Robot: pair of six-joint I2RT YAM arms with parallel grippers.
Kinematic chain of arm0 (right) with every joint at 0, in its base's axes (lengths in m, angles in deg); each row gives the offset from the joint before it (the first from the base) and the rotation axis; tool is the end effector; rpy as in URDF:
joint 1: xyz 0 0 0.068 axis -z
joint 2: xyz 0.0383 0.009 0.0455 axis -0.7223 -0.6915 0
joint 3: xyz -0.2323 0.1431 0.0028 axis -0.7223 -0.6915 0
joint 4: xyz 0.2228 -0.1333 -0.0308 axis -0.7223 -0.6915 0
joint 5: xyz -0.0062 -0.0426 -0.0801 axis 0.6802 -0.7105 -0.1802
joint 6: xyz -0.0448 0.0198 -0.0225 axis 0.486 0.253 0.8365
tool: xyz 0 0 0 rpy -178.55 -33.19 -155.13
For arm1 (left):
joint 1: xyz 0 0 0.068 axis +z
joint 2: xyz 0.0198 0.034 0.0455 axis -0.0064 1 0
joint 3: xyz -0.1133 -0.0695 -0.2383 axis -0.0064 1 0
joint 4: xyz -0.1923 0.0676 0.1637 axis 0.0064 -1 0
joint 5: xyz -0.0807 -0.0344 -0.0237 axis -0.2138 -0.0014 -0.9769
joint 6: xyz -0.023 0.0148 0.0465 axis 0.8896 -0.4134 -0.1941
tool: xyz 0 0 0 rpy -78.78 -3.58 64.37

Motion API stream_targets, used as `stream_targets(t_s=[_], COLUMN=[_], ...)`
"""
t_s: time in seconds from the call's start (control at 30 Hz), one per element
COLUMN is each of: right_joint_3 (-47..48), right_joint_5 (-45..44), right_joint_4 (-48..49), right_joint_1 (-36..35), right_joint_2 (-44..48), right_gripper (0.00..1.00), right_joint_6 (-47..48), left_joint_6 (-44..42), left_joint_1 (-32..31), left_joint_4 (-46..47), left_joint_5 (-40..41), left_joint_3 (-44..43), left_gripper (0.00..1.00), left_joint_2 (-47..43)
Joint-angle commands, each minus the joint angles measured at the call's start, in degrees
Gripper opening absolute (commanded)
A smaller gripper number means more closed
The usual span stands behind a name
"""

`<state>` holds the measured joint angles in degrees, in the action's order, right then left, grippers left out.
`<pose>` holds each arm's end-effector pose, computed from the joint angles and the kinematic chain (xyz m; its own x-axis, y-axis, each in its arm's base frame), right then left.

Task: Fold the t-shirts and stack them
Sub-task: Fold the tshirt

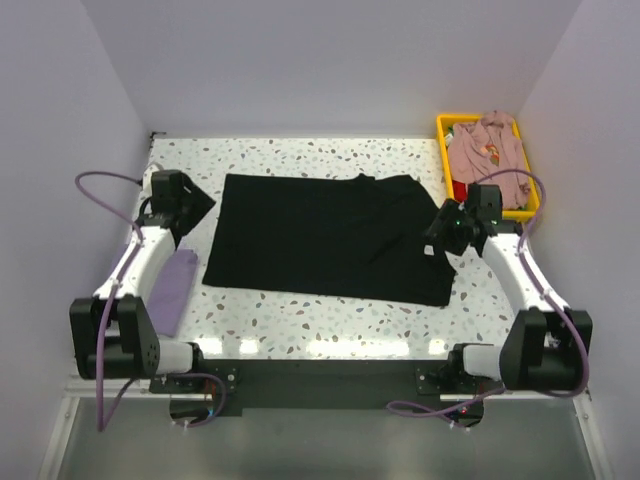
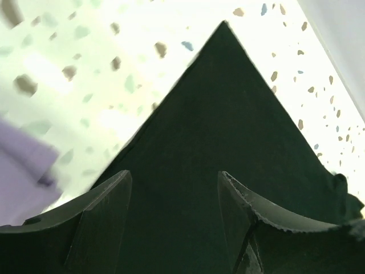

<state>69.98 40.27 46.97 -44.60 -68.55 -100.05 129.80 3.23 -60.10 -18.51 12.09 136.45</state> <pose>0.2444 -0.0018 0.2497 -0.7045 0.5366 -0.4644 0.3575 0.8337 0.4210 0.2691 0.0209 0.2533 -0.3234 -0.7684 -0.5522 -0.5871 0.6206 -0.5198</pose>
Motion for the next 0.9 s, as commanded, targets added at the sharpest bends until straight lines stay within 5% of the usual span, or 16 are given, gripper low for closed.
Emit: stream_targets(t_s=[0.0,0.5,0.87], right_joint_3=[6.77,35.68,47.73], right_joint_5=[2.01,2.36,1.57], right_joint_4=[10.04,21.39,23.41], right_joint_1=[-0.86,-2.88,-4.38], right_joint_2=[-7.01,-38.58,-48.69], right_gripper=[0.55,0.51,0.51], right_joint_6=[2.72,2.55,3.78], left_joint_6=[-6.14,-21.79,-24.52], left_joint_1=[-1.92,-2.98,-3.07], left_joint_4=[6.17,8.46,8.63], left_joint_5=[2.0,3.32,-0.72], left_joint_3=[-9.49,-40.87,-51.62], left_gripper=[0.66,0.58,0.5], left_joint_2=[8.35,45.69,58.81])
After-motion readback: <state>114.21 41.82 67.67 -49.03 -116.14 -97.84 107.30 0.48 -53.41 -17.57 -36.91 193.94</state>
